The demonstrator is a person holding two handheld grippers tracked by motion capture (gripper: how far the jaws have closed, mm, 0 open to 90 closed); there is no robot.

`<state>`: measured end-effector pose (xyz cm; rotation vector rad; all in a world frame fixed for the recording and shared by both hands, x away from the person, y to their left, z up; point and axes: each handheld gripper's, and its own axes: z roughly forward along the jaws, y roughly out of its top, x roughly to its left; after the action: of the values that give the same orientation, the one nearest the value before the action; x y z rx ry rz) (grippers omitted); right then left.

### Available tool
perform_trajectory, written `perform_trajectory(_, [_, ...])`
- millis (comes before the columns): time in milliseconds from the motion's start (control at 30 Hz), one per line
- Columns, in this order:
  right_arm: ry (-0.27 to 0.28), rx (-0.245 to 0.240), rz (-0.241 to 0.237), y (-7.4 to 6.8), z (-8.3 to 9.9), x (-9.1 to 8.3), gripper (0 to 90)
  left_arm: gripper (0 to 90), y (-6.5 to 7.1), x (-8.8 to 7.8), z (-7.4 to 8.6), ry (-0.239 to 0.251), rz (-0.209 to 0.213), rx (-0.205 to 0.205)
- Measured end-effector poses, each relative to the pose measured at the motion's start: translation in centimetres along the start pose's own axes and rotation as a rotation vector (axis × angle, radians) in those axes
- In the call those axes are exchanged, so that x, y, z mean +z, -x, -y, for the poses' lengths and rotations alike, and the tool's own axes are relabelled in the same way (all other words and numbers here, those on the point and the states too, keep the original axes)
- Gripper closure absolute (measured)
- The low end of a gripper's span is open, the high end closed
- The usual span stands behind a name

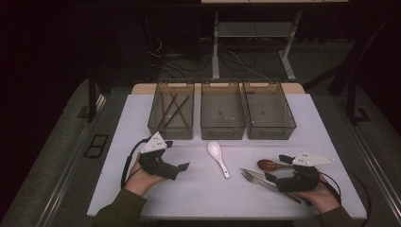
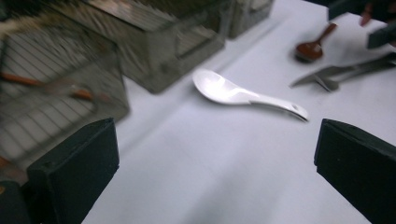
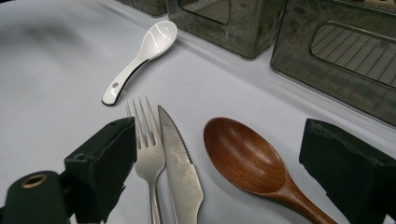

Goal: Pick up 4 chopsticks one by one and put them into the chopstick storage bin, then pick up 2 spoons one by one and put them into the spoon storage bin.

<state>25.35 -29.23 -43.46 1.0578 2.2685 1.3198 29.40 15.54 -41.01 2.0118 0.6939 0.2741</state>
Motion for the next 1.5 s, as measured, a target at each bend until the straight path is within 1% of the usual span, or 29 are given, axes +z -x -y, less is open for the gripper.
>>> perform_trajectory(67, [-0.003, 0.000, 0.000, 0.0, 0.0, 0.1, 11.4, 0.0, 0.2, 0.0, 0.5, -0.010, 0.009, -0.003])
perform_trajectory(167, [-0.004, -0.004, 0.001, -0.1, 0.0, 0.1, 11.4, 0.0, 0.6, -0.1, 1.1, -0.018, 0.010, -0.001])
perform_trajectory(300, [-0.001, 0.000, 0.002, 0.0, 0.0, 0.0, 11.4, 0.0, 1.0, -0.3, 1.7, -0.016, 0.009, -0.001])
perform_trajectory(400, [0.000, -0.001, 0.004, 0.1, 0.0, 0.0, 11.4, 0.0, 1.3, -0.6, 2.3, -0.027, 0.008, -0.001])
perform_trajectory(533, [0.003, 0.008, 0.003, 0.2, 0.0, -0.3, 11.4, 0.0, 1.5, -0.9, 3.0, -0.031, 0.016, -0.020])
perform_trajectory(600, [0.003, 0.017, -0.001, 0.2, 0.0, -0.4, 11.4, 0.0, 1.5, -0.9, 3.2, -0.035, 0.021, -0.020])
perform_trajectory(667, [0.004, 0.021, 0.003, 0.3, 0.0, -0.5, 11.4, 0.0, 1.6, -0.9, 3.3, -0.036, 0.024, -0.021])
perform_trajectory(700, [-0.005, 0.027, 0.000, 0.4, -0.1, -0.6, 11.4, 0.0, 1.6, -0.9, 3.3, -0.036, 0.024, -0.021])
perform_trajectory(767, [-0.025, 0.013, 0.004, 0.4, -0.2, -0.6, 11.4, 0.0, 1.6, -0.9, 3.3, -0.039, 0.027, -0.019])
perform_trajectory(900, [-0.049, 0.022, -0.013, 0.5, -0.5, -0.8, 11.4, 0.0, 1.6, -0.9, 3.3, -0.041, 0.029, -0.018])
perform_trajectory(1133, [-0.058, 0.011, -0.029, 0.5, -1.3, -1.3, 11.4, 0.0, 1.7, -0.8, 3.2, -0.044, 0.030, -0.013])
perform_trajectory(1233, [-0.074, 0.014, -0.031, 0.8, -1.4, -1.3, 11.4, 0.0, 1.6, -0.8, 3.3, -0.043, 0.035, -0.014])
perform_trajectory(1367, [-0.097, 0.013, -0.021, 1.3, -1.5, -1.1, 11.4, 0.0, 1.7, -0.8, 3.2, -0.044, 0.035, -0.010])
perform_trajectory(1433, [-0.101, 0.013, -0.018, 1.7, -1.6, -1.2, 11.8, 0.0, 1.7, -0.7, 3.2, -0.044, 0.040, -0.009])
perform_trajectory(1467, [-0.102, 0.021, -0.016, 1.8, -1.6, -1.2, 13.1, 0.0, 1.7, -0.6, 3.2, -0.042, 0.040, -0.012])
perform_trajectory(1500, [-0.103, 0.017, -0.016, 1.9, -1.6, -1.1, 13.4, 0.0, 1.8, -0.6, 3.2, -0.049, 0.041, -0.011])
